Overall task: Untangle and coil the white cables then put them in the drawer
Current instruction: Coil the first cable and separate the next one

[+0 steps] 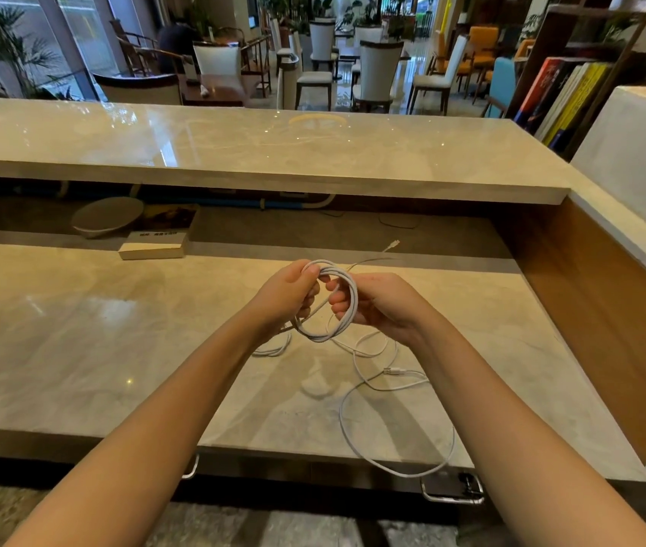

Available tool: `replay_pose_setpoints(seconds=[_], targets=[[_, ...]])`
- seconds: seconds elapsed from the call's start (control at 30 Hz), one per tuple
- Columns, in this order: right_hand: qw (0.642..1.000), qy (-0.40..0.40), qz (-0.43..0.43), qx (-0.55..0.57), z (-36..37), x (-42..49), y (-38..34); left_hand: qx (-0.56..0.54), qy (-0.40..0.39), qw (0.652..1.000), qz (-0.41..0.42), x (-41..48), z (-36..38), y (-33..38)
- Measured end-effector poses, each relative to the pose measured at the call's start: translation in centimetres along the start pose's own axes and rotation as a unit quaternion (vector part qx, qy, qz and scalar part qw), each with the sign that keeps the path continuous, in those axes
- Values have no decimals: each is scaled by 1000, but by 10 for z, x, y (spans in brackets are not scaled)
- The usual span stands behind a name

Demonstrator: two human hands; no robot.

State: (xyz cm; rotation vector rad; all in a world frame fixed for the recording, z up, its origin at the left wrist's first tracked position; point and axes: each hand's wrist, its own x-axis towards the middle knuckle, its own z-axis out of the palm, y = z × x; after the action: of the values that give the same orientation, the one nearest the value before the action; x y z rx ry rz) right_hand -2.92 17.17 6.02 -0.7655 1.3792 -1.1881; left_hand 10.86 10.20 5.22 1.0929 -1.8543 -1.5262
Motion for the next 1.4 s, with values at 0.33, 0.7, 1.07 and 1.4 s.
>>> replay_pose_setpoints(seconds=[0.33, 0.7, 1.07, 1.4], targets=[[987, 6, 107, 118, 12, -5, 5, 203, 102, 967, 118, 7, 7, -13], [972, 69, -68, -215, 8, -2, 7, 156, 102, 974, 130, 13, 6, -10], [916, 92, -104, -376, -1, -2, 8, -76, 88, 993, -11, 12, -16, -13], [951, 22, -3, -310, 6, 8, 22, -180, 120, 976, -9, 4, -5, -9]])
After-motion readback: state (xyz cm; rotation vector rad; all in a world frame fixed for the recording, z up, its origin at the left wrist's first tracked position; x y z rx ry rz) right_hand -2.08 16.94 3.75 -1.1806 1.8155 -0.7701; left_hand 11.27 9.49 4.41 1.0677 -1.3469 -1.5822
